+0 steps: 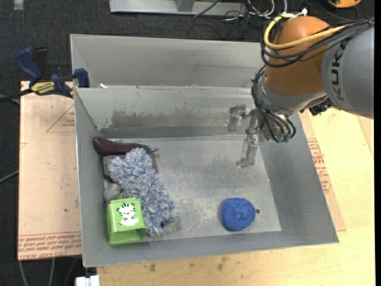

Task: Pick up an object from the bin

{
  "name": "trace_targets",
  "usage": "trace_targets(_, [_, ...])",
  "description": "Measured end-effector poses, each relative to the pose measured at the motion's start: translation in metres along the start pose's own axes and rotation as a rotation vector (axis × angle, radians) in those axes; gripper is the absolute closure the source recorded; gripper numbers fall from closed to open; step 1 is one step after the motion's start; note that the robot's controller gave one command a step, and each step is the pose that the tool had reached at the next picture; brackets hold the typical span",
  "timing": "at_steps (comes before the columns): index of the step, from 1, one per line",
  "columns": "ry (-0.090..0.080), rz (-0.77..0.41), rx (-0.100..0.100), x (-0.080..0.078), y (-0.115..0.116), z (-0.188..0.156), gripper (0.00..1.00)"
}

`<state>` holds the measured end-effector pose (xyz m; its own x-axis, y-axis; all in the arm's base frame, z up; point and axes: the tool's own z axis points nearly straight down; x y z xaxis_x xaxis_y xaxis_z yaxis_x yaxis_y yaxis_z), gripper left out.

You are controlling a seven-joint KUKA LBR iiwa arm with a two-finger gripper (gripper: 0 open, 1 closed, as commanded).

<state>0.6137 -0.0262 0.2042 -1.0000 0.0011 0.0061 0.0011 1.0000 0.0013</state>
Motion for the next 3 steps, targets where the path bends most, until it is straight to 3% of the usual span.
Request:
trace_targets(2, [-0.007, -0.068, 0.002, 0.002, 0.009, -0.005, 0.00])
trace_targets(3, [-0.015, -0.178, 0.001, 0.024, 0.024, 0.039, 0.00])
